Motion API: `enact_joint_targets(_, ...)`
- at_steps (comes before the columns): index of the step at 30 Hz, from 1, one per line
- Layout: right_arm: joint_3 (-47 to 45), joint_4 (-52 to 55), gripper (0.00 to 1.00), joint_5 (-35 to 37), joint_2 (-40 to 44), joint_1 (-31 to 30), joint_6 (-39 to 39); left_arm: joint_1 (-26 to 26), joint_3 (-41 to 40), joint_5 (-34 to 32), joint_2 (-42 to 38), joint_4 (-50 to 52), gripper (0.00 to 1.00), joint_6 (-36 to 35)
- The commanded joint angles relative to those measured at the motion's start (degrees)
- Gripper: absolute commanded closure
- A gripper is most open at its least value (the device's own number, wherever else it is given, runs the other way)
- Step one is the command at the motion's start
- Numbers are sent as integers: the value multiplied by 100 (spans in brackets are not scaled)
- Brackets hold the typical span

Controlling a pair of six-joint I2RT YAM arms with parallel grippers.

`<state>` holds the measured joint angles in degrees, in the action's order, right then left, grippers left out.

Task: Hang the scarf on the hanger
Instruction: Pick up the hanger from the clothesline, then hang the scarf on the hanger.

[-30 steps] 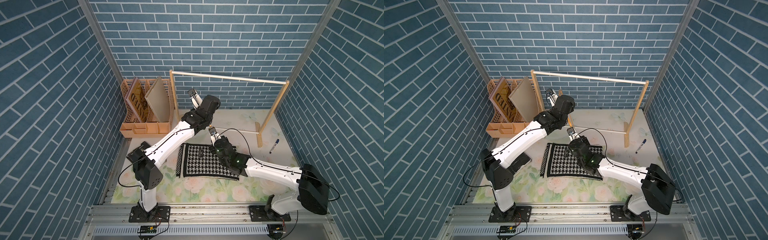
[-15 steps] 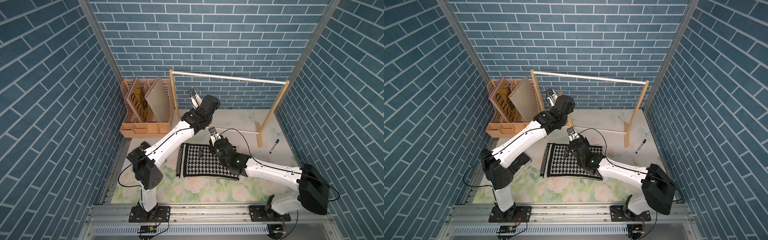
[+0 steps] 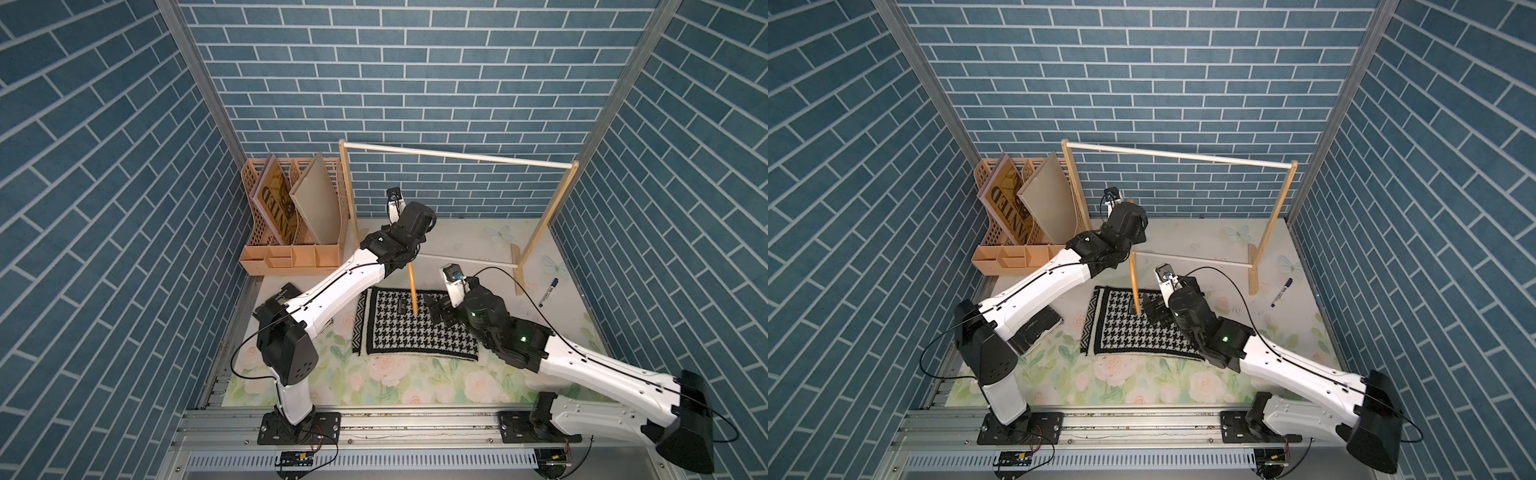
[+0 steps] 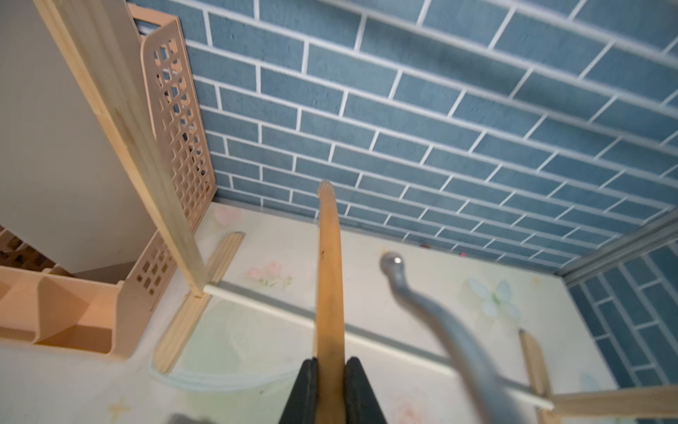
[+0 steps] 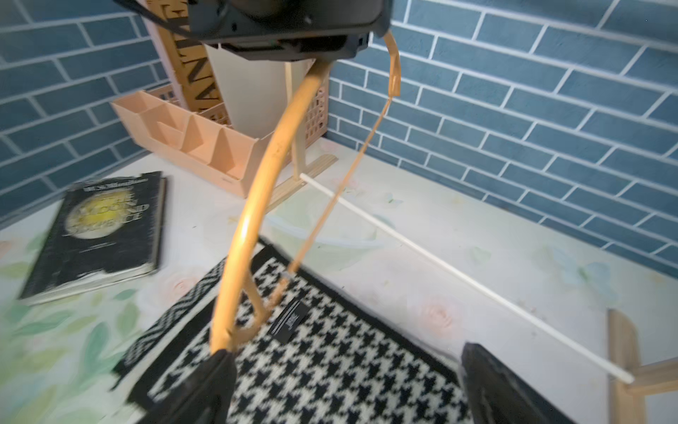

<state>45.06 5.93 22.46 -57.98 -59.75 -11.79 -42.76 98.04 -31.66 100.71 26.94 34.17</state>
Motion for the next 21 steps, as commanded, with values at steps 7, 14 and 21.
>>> enact_joint_targets(7, -1888, 940, 0, -489, 1972, -12, -2389, -484, -2003, 872, -1724, -1006, 100, -453)
enact_joint_targets(14, -2370, 568, 0, -4, 1777, 127, -2822, -922, -3388, 1066, -2314, -2049, 100, 432)
enact_joint_targets(21, -2632, -19, 1, -322, 1453, 607, -2789, -1222, -4031, 472, -2292, -2628, 100, 971)
